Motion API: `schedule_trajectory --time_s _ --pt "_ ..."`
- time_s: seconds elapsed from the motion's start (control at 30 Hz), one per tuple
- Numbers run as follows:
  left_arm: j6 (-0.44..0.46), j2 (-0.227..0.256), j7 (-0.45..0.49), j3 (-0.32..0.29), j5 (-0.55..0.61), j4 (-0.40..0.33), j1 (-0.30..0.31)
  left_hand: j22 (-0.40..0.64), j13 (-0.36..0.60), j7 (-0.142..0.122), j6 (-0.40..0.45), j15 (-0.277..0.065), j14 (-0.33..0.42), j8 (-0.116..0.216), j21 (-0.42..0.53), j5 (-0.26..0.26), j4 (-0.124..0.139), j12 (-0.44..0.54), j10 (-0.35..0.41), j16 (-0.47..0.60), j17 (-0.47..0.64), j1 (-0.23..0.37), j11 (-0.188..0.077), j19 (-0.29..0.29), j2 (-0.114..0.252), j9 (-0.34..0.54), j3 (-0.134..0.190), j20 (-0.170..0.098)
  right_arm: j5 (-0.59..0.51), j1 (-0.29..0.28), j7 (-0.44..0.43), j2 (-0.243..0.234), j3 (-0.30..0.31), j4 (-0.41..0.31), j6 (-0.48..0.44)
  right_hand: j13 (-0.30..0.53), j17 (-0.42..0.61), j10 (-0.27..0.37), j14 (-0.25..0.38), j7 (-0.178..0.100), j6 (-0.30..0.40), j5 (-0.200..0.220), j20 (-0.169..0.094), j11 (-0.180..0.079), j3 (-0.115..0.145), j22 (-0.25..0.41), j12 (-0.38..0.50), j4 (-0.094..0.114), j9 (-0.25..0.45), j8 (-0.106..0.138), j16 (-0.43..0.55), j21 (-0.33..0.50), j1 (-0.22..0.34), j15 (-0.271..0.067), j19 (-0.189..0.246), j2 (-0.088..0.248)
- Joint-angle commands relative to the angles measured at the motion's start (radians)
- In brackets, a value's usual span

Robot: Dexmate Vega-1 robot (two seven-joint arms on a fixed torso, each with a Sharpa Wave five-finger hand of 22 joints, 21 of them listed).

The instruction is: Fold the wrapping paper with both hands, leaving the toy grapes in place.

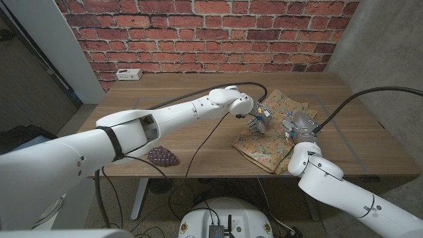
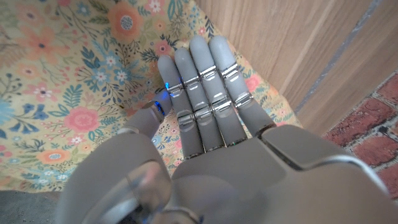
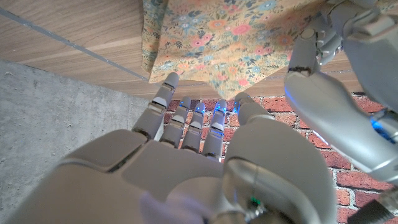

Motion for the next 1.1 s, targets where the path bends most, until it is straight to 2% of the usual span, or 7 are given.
schedule_trajectory --time_s 0.03,0.23,0.43,0.6,0.77,0.9,1.1 --pt "-0.036 -0.085 0.004 0.06 -0.051 0.203 -0.035 0.003 -0.008 0.002 -0.005 0.002 -0.007 -0.009 -0.01 0.002 -0.007 -0.009 -0.006 -0.008 -0.004 0.008 0.003 -0.008 0.014 -0.009 -0.001 0.006 0.013 0.026 -0.003 -0.001 -0.018 0.01 -0.014 0.003 0.003 0.004 -0.004 0.001 0.003 -0.001 -0.002 0.002 0.004 0.005 0.006 -0.007 0.002 0.006 0.008 0.002 0.011 -0.034 0.002 -0.003" --pt "-0.035 -0.094 0.015 0.081 -0.067 0.226 -0.044 0.002 -0.009 0.007 -0.001 0.003 -0.008 -0.021 -0.013 0.0 -0.012 -0.01 -0.004 -0.01 -0.011 0.009 0.009 -0.01 0.015 -0.021 -0.009 0.009 0.014 0.035 -0.006 -0.004 -0.028 0.009 -0.023 0.003 0.004 0.004 -0.003 0.001 0.003 -0.001 -0.001 0.001 0.003 0.005 0.006 -0.007 0.002 0.006 0.008 0.002 0.011 -0.033 0.001 -0.003" --pt "-0.021 -0.053 0.025 0.068 -0.082 0.153 -0.042 0.002 0.002 0.002 0.001 0.004 -0.012 -0.032 -0.022 -0.004 -0.011 -0.006 -0.003 -0.008 -0.011 0.011 0.005 -0.025 0.022 -0.033 -0.023 0.013 0.016 0.035 -0.01 -0.009 -0.03 0.005 -0.017 0.003 0.004 0.004 -0.003 0.0 0.003 -0.001 -0.002 0.001 0.003 0.005 0.006 -0.007 0.002 0.006 0.008 0.002 0.012 -0.034 0.001 -0.003" --pt "-0.018 0.001 0.029 0.023 -0.122 0.064 -0.027 0.013 0.067 0.014 -0.015 0.04 -0.065 -0.031 -0.083 -0.025 -0.001 0.019 -0.013 0.036 0.077 0.015 0.037 -0.21 0.046 0.003 -0.063 0.066 0.015 0.03 -0.018 -0.01 -0.025 -0.001 -0.013 0.003 0.004 0.004 -0.003 0.0 0.003 -0.001 -0.002 0.001 0.003 0.005 0.006 -0.007 0.002 0.006 0.009 0.002 0.012 -0.033 0.001 -0.003" --pt "0.007 0.068 0.065 -0.033 -0.133 -0.053 0.002 0.015 0.094 0.02 -0.026 0.049 -0.081 -0.022 -0.091 -0.033 0.002 0.027 -0.028 0.048 0.101 0.017 0.048 -0.247 0.052 0.028 -0.078 0.082 0.012 0.028 -0.023 -0.015 -0.024 -0.004 -0.007 0.003 0.004 0.005 -0.004 0.001 0.003 -0.002 -0.002 0.001 0.003 0.005 0.006 -0.007 0.002 0.006 0.009 0.002 0.012 -0.034 0.002 -0.002" --pt "0.026 0.134 0.148 -0.102 -0.136 -0.165 0.051 0.018 0.122 0.025 -0.021 0.055 -0.078 -0.009 -0.089 -0.051 0.026 0.045 -0.023 0.058 0.119 -0.017 0.054 -0.257 0.042 0.048 -0.12 0.087 0.009 0.01 -0.041 -0.009 -0.007 -0.014 0.001 0.003 0.004 0.006 -0.003 0.001 0.003 -0.002 -0.002 0.0 0.003 0.005 0.006 -0.007 0.002 0.006 0.009 0.002 0.012 -0.034 0.001 -0.002" --pt "0.084 0.212 0.377 -0.203 -0.088 -0.308 0.171 0.019 0.152 0.02 -0.033 0.048 -0.083 0.001 -0.087 -0.062 0.036 0.056 -0.034 0.071 0.145 -0.028 0.046 -0.265 0.057 0.068 -0.142 0.088 0.001 -0.003 -0.051 -0.015 0.002 -0.029 0.014 0.003 0.004 0.006 -0.003 0.001 0.003 -0.002 -0.003 0.001 0.002 0.005 0.006 -0.006 0.002 0.006 0.01 0.002 0.012 -0.034 0.001 -0.001"
